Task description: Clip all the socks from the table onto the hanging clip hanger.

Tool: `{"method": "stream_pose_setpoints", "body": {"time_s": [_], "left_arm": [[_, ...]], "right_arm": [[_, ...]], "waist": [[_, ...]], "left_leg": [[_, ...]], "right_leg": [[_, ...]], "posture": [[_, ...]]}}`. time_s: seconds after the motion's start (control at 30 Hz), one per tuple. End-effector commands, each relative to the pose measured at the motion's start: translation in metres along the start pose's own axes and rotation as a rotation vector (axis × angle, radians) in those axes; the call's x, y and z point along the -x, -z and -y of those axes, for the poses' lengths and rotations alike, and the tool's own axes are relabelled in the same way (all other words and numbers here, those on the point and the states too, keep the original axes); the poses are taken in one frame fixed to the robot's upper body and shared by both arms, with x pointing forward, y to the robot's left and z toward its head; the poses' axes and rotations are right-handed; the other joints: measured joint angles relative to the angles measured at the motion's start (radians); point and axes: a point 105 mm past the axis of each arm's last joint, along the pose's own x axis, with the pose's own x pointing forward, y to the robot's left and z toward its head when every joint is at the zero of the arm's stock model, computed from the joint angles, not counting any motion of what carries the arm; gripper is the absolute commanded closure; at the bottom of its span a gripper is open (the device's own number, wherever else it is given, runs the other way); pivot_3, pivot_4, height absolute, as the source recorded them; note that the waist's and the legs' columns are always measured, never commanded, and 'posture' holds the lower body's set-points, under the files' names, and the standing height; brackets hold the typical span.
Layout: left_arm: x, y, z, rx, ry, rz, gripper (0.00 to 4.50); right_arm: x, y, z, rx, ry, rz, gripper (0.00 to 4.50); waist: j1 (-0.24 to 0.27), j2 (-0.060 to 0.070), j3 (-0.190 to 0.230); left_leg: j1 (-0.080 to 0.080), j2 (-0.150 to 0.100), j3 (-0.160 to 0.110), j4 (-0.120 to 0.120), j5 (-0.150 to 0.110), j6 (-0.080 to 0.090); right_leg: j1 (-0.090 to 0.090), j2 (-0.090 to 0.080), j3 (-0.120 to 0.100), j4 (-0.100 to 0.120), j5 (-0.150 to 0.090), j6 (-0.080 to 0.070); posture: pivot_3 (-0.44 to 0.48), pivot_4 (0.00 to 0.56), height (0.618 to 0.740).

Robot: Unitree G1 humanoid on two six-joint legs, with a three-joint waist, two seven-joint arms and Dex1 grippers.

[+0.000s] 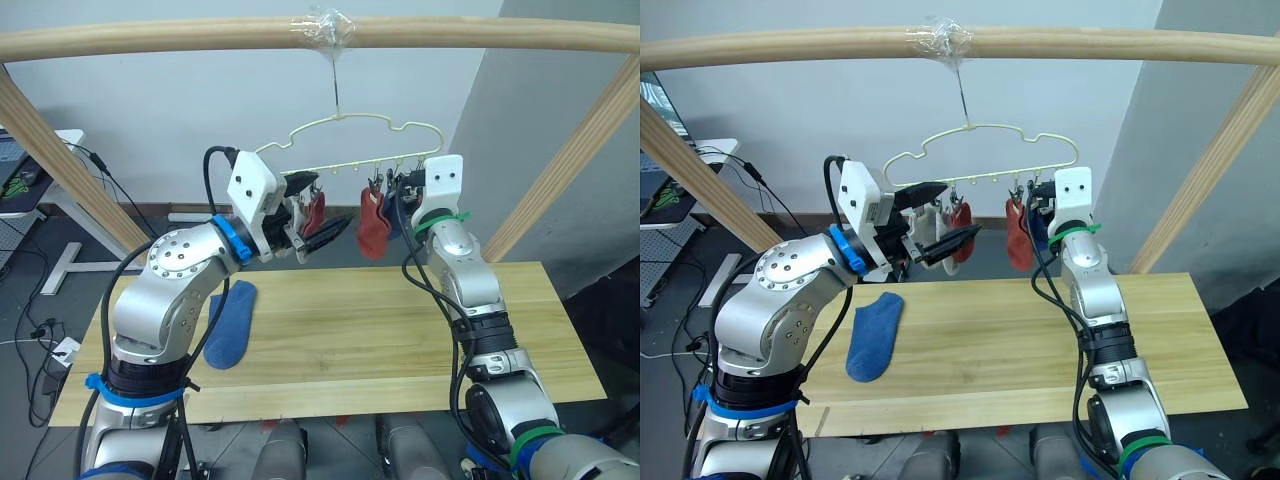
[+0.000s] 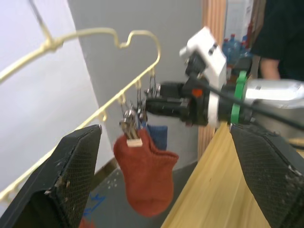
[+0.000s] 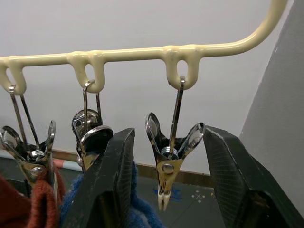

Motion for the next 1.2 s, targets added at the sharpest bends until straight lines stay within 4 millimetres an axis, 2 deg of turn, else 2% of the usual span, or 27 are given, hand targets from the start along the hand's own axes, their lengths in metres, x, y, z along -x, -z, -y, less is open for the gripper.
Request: {"method": "stream_pose_setpoints", "body": {"time_s": [0.03,0.37,0.97,1.07,1.2], "left_arm": [[-0.002,-0.022,-0.001,-0.037,0.0,0.063,0.0],[-0.004,-0.023,-0.001,-0.044,0.0,0.065,0.0],[-0.005,-0.026,-0.001,-0.04,0.001,0.078,0.0],[-0.005,-0.026,0.0,-0.023,-0.003,0.081,0.0],[-0.006,-0.027,0.0,-0.017,0.0,0.085,0.0]], "right_arm": [[-0.002,-0.021,-0.004,-0.011,-0.007,0.068,2.18],[-0.005,-0.026,-0.017,-0.04,-0.034,0.078,2.18],[-0.009,-0.028,-0.012,-0.028,-0.03,0.088,2.18],[-0.009,-0.03,-0.012,-0.023,-0.029,0.095,2.75],[-0.008,-0.03,-0.012,-0.017,-0.029,0.099,4.02]], "waist": [[0.0,0.0,0.0],[0.001,0.0,0.0],[0.001,0.0,0.0],[0.001,0.0,0.0],[0.001,0.0,0.0]], "left_leg": [[0.0,0.0,0.0,0.0,0.0,0.0],[0.0,0.0,0.0,0.0,0.0,0.0],[0.0,0.0,0.0,0.0,0.0,0.0],[0.0,0.0,0.0,0.0,0.0,0.0],[0.0,0.0,0.0,0.0,0.0,0.0]], "right_leg": [[0.0,0.0,0.0,0.0,0.0,0.0],[0.0,0.0,0.0,0.0,0.0,0.0],[0.0,0.0,0.0,0.0,0.0,0.0],[0.0,0.0,0.0,0.0,0.0,0.0],[0.0,0.0,0.0,0.0,0.0,0.0]], "posture": [[0.104,0.209,0.74],[0.111,0.214,0.74],[0.112,0.216,0.74],[0.11,0.217,0.74],[0.11,0.217,0.74]]}}
